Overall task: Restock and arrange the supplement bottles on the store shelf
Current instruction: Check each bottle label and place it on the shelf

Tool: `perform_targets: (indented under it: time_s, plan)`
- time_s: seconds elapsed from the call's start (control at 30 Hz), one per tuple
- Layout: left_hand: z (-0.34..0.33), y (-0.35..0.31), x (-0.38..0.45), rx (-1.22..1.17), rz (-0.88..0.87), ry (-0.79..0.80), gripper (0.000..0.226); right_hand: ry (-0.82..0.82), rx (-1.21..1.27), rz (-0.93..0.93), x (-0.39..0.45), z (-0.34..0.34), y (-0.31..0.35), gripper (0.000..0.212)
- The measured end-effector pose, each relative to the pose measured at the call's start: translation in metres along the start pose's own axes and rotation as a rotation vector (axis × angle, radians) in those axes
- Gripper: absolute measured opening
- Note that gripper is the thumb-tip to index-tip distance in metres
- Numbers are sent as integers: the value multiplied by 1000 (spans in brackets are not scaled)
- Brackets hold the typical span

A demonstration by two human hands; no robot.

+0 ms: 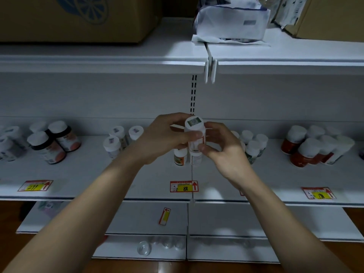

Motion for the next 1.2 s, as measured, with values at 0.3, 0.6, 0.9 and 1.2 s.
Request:
perform_targets:
  time_s: [0.3,0.6,0.9,1.2]
  plan:
    - [-2,42,50,168,3,-124,29,-126,5,-272,34,-3,-94,20]
    - [-3,74,107,354,-66,-130,44,75,-835,-196,26,-12,-190,47]
    - [-13,117,140,662,1,127,45,-76,-797,-112,28,-8,-191,36]
    - [-22,147,153,857,76,420,51,-142,-802,-65,28,-7,-193,35]
Point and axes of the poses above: each hand's wrist, its own x-axis towards the middle knuckle, its own z-axis out of the back of the hand, y = z × x, the point moved 6 cm from there along x, towards the middle knuckle, and after that the axes turned 6 degrees about -z, right-handed, at the moved point
